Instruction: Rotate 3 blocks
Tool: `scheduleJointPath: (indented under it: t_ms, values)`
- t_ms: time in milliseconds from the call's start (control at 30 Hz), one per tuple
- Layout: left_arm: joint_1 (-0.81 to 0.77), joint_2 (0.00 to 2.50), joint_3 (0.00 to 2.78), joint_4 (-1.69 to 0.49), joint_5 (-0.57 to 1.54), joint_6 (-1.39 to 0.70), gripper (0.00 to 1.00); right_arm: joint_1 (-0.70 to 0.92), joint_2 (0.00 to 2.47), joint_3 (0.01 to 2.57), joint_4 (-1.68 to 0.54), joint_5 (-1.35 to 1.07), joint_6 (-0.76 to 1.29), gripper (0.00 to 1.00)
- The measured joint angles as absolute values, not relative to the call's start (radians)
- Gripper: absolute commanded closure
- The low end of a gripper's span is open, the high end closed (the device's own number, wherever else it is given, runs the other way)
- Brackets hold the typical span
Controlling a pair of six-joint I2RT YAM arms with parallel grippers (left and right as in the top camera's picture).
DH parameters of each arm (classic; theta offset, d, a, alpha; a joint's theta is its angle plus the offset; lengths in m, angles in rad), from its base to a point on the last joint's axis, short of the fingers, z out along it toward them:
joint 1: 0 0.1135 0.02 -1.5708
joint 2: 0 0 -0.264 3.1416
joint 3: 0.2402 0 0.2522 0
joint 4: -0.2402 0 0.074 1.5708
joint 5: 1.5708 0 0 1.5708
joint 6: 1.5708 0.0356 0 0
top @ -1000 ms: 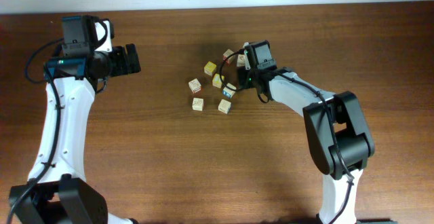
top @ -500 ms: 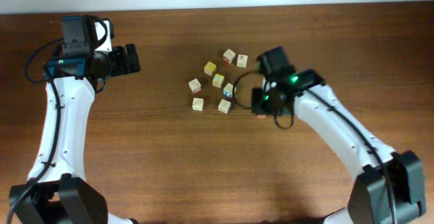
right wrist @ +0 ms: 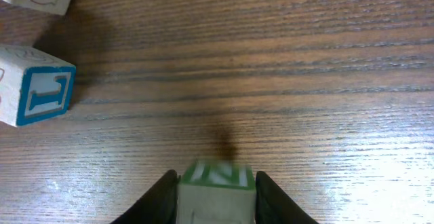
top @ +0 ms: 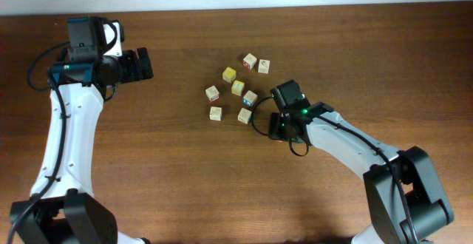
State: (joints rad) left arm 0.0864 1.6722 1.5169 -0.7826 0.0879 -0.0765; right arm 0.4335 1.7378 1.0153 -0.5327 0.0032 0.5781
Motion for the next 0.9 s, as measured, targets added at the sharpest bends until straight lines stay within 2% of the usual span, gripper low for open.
scheduleJointPath:
  t_ms: [133,267,333,400,567,900]
  values:
    - [0.086,1.672,1.517,-0.783,0.088,-0.076,0.01,0.434,1.738,1.015,-0.521,0.002,0.580,0.49]
    - [0.086,1.672,1.517,-0.782,0.088,-0.076,0.01,0.434,1.739,1.106,-0.586,-0.001,0.539,0.44]
    - [0.086,1.672,1.517,-0.771,0.088,-0.076,0.01,0.435,1.739,1.174,-0.531,0.000,0.535,0.44]
    - [0.086,1.672,1.517,-0.771,0.088,-0.076,0.01,0.446,1.741,1.195,-0.454,0.000,0.556,0.49]
    - [0.086,1.672,1.517,-0.774,0.085,-0.076,0.01,0.536,1.906,1.201,-0.351,0.049,0.756,0.44]
    - [0.086,1.672,1.517,-0.774,0.085,-0.076,0.01,0.564,1.949,1.201,-0.275,0.067,0.818,0.42]
